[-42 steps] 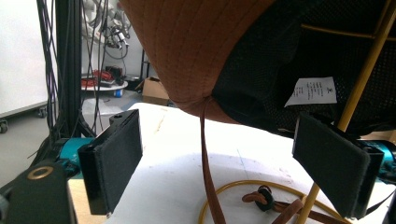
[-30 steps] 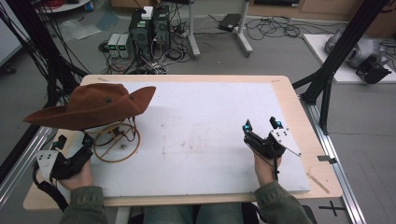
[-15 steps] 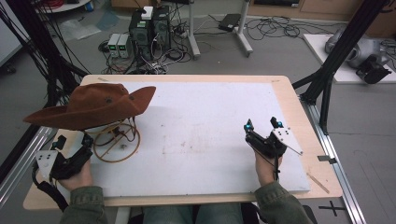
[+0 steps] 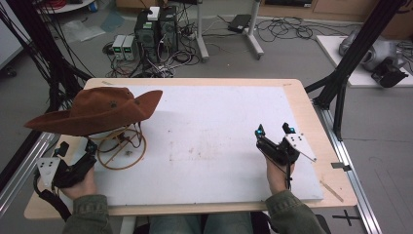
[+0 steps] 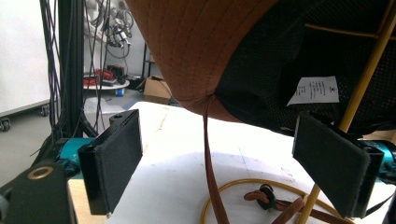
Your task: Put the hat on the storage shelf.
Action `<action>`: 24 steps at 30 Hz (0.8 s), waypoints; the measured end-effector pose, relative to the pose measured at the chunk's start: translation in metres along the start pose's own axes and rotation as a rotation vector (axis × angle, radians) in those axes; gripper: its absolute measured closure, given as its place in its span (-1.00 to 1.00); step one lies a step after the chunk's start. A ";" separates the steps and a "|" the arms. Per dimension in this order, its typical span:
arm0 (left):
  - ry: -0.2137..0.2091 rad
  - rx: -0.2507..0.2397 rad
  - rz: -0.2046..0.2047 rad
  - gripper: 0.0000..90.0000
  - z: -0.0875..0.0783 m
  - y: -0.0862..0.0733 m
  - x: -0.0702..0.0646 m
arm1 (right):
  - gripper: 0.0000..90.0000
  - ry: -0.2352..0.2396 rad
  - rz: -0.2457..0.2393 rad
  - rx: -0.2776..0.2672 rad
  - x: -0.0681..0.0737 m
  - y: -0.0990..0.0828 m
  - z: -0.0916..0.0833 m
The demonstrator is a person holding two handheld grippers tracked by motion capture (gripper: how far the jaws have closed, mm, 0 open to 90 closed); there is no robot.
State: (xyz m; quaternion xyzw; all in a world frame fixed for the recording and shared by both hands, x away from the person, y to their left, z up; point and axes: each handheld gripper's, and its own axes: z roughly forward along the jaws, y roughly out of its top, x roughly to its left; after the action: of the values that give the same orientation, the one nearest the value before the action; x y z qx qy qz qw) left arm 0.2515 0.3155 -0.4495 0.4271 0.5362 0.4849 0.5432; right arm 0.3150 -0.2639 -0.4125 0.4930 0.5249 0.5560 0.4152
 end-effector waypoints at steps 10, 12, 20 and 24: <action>-0.002 0.000 -0.002 -0.64 0.000 0.000 0.000 | -0.75 -0.002 0.006 0.003 0.000 0.000 0.000; -0.001 0.001 -0.002 -0.64 0.000 0.000 0.000 | -0.75 -0.003 0.011 0.002 -0.001 0.000 0.000; -0.003 0.002 -0.004 -0.64 0.001 0.000 0.000 | -0.75 -0.004 0.028 0.010 -0.003 0.000 0.001; -0.002 0.006 -0.006 -0.64 0.001 0.000 0.001 | -0.75 -0.008 0.037 0.013 -0.004 0.000 0.002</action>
State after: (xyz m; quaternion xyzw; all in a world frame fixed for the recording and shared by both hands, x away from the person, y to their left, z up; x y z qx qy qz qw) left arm 0.2520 0.3161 -0.4499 0.4277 0.5381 0.4814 0.5439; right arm 0.3174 -0.2679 -0.4134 0.5077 0.5176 0.5582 0.4035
